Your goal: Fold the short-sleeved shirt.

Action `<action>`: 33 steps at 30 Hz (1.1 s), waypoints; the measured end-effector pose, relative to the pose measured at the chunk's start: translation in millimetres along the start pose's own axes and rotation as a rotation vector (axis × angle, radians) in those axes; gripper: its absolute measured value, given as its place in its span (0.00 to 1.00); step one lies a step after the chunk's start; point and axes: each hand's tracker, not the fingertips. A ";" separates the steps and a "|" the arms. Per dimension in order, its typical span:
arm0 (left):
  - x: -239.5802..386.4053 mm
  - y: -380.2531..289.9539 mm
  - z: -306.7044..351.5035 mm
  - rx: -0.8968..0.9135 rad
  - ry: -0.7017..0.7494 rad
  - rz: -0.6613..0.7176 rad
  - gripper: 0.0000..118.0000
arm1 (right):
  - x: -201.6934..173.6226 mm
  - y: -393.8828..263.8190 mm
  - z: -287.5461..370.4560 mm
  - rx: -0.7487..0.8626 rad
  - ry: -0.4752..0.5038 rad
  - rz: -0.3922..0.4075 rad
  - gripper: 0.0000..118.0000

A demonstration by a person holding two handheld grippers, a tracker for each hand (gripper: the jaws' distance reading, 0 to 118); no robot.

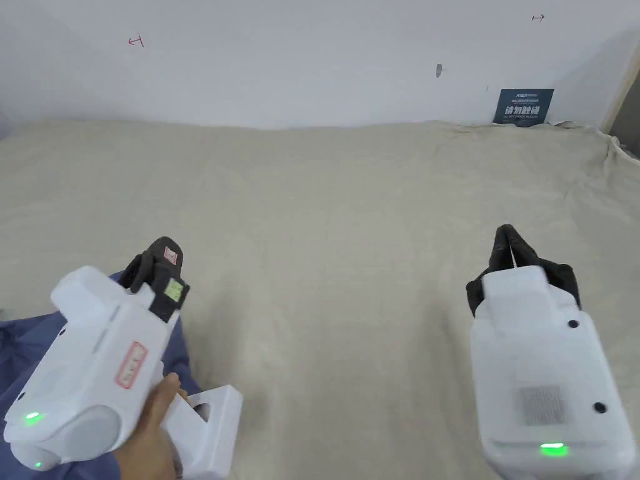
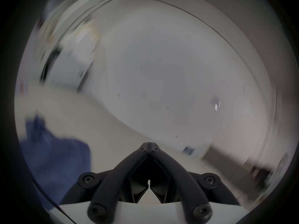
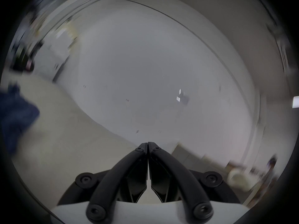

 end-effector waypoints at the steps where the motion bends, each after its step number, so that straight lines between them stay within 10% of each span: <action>1: 9.0 -2.1 0.2 0.008 0.014 -0.123 0.00 | 6.8 -2.1 -2.2 -0.032 0.013 -0.096 0.00; 7: 29.2 -29.0 1.2 0.045 0.071 -0.494 0.00 | 26.8 -16.8 -8.6 -0.135 0.077 -0.419 0.00; 33: 21.9 -36.6 0.8 0.009 0.070 -0.462 0.00 | 21.8 -16.3 -5.8 -0.143 0.094 -0.393 0.00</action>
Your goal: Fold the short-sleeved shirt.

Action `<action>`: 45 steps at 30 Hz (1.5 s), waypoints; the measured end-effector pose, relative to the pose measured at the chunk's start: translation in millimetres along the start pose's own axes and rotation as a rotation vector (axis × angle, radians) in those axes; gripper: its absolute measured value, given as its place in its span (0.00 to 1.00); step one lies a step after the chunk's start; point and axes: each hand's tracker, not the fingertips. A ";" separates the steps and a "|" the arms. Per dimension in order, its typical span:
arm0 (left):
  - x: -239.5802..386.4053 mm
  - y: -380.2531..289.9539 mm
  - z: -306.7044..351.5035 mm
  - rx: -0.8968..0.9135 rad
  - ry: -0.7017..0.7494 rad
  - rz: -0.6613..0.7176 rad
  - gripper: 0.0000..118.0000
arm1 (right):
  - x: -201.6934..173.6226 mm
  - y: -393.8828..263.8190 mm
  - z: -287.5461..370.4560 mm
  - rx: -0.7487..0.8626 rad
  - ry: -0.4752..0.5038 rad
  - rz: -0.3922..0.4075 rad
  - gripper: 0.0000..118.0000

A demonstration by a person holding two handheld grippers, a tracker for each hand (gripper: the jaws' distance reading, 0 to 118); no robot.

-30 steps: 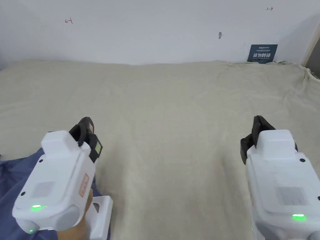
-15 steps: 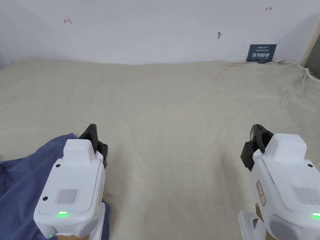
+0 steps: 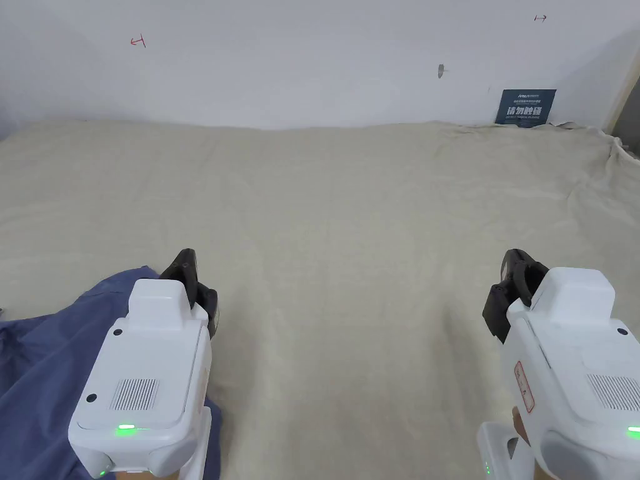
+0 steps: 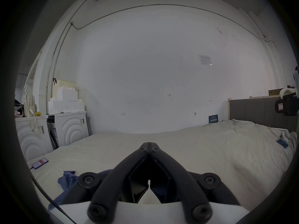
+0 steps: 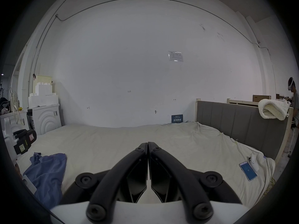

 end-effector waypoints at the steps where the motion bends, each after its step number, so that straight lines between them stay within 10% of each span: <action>1: -0.1 0.1 0.1 0.002 0.000 -0.002 0.00 | -0.2 0.4 0.0 0.001 0.000 0.001 0.00; 29: -9.5 1.8 2.7 0.005 0.018 0.004 0.00 | -4.6 3.9 -1.8 0.004 0.020 0.010 0.00; 45: -76.0 -2.4 30.9 -0.009 0.184 -0.016 0.00 | -74.1 7.0 -20.0 0.010 0.195 0.041 0.00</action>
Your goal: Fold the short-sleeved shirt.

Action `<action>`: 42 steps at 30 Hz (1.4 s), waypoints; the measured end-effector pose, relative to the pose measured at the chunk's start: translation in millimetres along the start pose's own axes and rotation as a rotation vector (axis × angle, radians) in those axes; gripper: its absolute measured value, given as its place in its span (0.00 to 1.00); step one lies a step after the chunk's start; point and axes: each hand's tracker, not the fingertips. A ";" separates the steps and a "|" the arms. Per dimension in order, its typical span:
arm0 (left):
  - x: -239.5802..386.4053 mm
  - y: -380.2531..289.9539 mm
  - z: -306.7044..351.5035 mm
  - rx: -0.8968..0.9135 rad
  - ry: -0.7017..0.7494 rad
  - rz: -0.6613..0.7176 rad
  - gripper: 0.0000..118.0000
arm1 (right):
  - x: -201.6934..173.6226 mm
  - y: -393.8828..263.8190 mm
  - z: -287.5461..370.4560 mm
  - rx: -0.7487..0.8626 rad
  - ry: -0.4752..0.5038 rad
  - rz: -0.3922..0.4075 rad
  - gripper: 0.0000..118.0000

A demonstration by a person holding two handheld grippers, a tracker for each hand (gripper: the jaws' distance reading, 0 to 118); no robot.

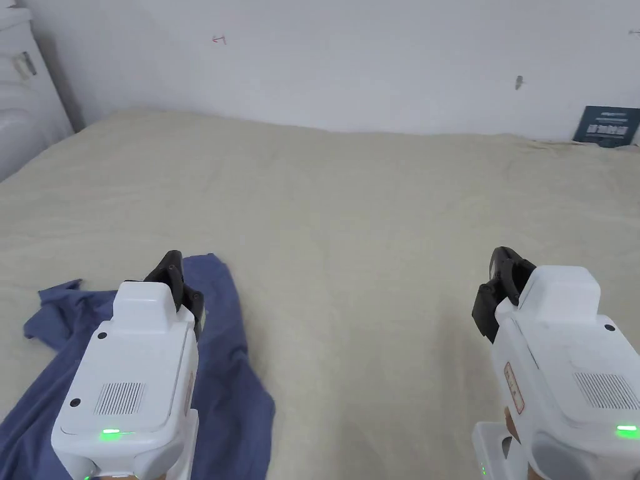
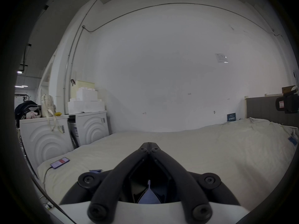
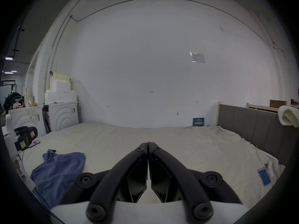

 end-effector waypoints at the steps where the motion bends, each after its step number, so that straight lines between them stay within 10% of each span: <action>1: -9.1 -0.9 2.2 -0.004 0.024 -0.002 0.00 | -7.3 0.4 -3.1 -0.001 0.017 0.001 0.00; 25: -151.6 -19.9 74.2 -0.084 0.385 -0.032 0.00 | -154.9 -6.7 -26.9 -0.030 0.384 0.027 0.00; 42: -138.0 -22.9 -18.5 -0.443 0.138 0.103 0.00 | -138.2 -0.8 -27.8 -0.049 0.340 0.028 0.00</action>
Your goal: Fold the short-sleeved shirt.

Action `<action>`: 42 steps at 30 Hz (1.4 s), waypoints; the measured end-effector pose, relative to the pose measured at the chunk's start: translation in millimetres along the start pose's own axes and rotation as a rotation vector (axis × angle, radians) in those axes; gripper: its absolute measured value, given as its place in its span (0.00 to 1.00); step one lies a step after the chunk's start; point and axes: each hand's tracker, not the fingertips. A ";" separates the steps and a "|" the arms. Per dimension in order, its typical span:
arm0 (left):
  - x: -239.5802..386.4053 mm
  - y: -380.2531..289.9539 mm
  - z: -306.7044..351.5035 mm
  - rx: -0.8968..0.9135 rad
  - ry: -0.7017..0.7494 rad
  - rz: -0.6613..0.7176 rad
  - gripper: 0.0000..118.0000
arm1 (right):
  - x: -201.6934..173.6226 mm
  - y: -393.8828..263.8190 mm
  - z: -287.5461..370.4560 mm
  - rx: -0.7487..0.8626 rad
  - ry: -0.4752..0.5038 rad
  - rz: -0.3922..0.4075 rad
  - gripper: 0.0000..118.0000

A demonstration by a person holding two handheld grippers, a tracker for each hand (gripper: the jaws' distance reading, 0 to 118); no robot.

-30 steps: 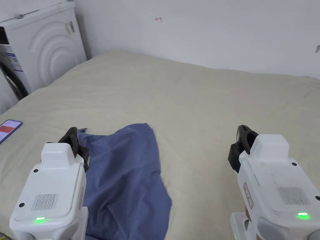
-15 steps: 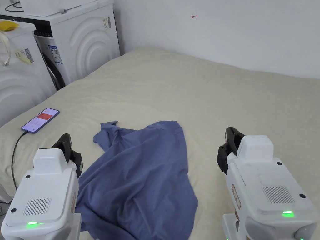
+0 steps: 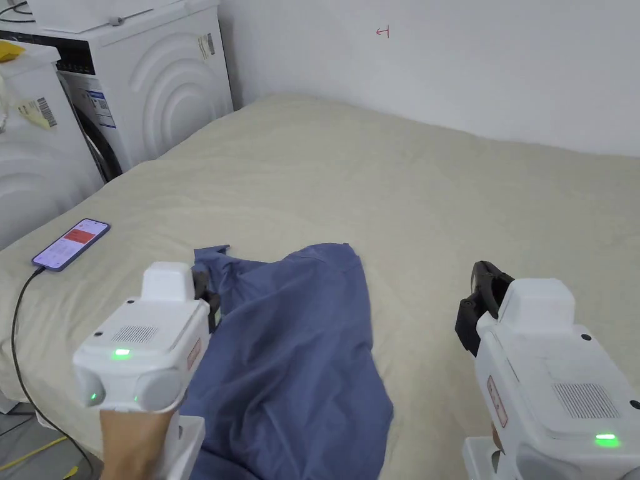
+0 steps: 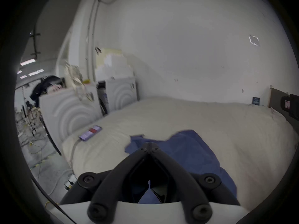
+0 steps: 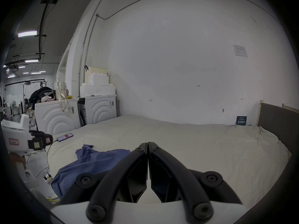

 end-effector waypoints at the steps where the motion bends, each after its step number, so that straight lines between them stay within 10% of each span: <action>1: 2.7 1.9 -11.0 -0.031 -0.020 0.026 0.00 | 3.4 -1.6 -1.8 -0.002 -0.006 -0.001 0.00; 7: 17.6 -0.8 -78.2 -0.333 -0.124 0.056 0.24 | 18.0 -8.7 -4.3 -0.019 -0.036 -0.002 0.00; 11: 28.3 -15.5 -115.5 -0.502 -0.136 0.068 0.86 | 27.2 -15.3 -4.8 -0.033 -0.055 0.000 0.00; 13: 34.6 -26.2 -129.6 -0.561 -0.142 0.050 0.98 | 33.1 -19.9 -6.1 -0.043 -0.065 0.001 0.00; 21: 53.3 -56.7 -163.6 -0.665 -0.088 -0.049 0.96 | 54.3 -32.3 -6.3 -0.071 -0.102 0.005 0.00; 24: 53.6 -60.0 -167.7 -0.701 -0.095 -0.003 0.60 | 61.8 -35.5 -4.7 -0.076 -0.113 0.002 0.00; 27: 58.2 -60.9 -164.5 -0.697 -0.091 0.010 0.47 | 66.9 -37.6 -2.3 -0.082 -0.126 0.000 0.00; 30: 59.1 -59.4 -165.0 -0.710 -0.122 0.015 0.00 | 71.8 -38.8 0.8 -0.086 -0.136 -0.010 0.00; 42: 73.3 14.3 -127.5 -0.476 -0.214 0.001 0.00 | 101.9 -27.5 26.5 -0.054 -0.186 -0.025 0.00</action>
